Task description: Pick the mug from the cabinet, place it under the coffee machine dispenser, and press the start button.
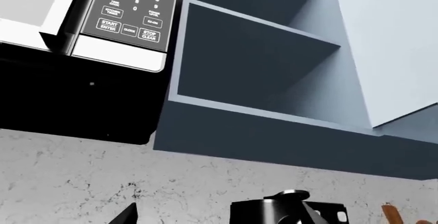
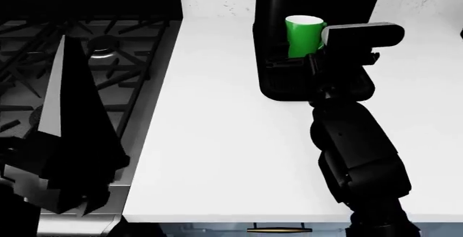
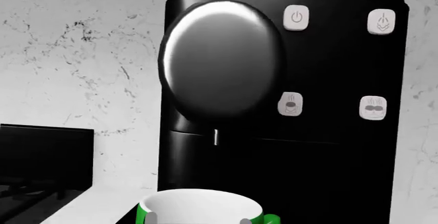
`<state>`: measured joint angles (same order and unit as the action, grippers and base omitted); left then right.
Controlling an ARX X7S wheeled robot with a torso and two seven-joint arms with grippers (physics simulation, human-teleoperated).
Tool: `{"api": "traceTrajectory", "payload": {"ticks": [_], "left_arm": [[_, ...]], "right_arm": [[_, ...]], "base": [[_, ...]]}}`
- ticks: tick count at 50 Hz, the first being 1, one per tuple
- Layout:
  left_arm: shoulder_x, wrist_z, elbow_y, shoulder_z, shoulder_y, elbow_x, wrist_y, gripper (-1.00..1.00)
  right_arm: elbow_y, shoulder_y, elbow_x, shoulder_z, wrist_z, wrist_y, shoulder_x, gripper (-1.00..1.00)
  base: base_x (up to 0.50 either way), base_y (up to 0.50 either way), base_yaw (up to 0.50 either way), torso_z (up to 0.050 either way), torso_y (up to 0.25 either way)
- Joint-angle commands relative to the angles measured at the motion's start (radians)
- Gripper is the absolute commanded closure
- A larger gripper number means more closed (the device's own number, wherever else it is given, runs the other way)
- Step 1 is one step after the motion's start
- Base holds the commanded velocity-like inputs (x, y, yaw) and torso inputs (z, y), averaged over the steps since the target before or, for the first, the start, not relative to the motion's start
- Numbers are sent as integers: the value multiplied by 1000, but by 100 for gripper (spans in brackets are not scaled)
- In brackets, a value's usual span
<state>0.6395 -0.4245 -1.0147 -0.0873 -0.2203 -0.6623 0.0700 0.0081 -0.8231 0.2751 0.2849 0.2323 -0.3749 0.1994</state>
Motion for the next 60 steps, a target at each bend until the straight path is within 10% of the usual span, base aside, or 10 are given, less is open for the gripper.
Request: {"api": "traceTrajectory", "payload": {"ticks": [1,60], "left_arm": [[8,16,-7,-2,25,24,-60,-100],[100,-23,-10,-86,37,36,-179,-100]], "right_arm": [[42,-44,-49,5,-20,-15,-9,100],[348,-208,-65,49,-20,66,-45,100]], "base": [[0,0,0,0,0],[0,0,0,0,0]]}}
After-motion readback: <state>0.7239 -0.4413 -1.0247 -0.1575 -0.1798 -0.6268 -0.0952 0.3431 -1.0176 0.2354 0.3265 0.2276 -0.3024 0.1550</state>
